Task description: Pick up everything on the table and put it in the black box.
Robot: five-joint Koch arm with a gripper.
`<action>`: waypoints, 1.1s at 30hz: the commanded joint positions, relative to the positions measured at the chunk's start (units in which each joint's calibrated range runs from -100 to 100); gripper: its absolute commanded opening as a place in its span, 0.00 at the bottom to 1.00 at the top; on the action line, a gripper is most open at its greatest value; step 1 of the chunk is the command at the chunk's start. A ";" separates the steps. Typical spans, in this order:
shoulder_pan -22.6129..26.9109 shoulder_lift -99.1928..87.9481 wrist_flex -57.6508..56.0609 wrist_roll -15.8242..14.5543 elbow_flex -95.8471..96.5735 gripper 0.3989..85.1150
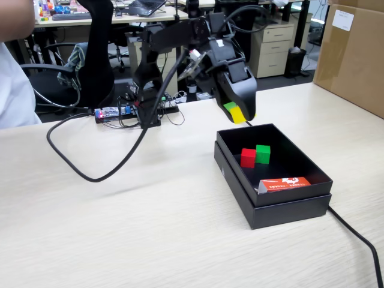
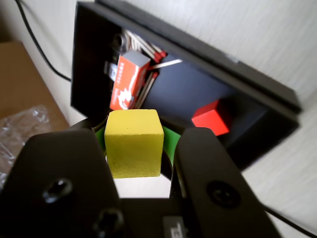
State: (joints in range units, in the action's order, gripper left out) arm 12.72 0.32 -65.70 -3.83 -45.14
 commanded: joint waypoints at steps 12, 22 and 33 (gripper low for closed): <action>2.15 29.22 0.00 2.05 -12.88 0.01; 2.64 29.34 -0.18 0.54 -5.54 0.30; 1.81 -4.05 -0.18 0.29 0.26 0.45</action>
State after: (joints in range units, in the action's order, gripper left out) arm 15.02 15.34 -65.70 -3.54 -43.40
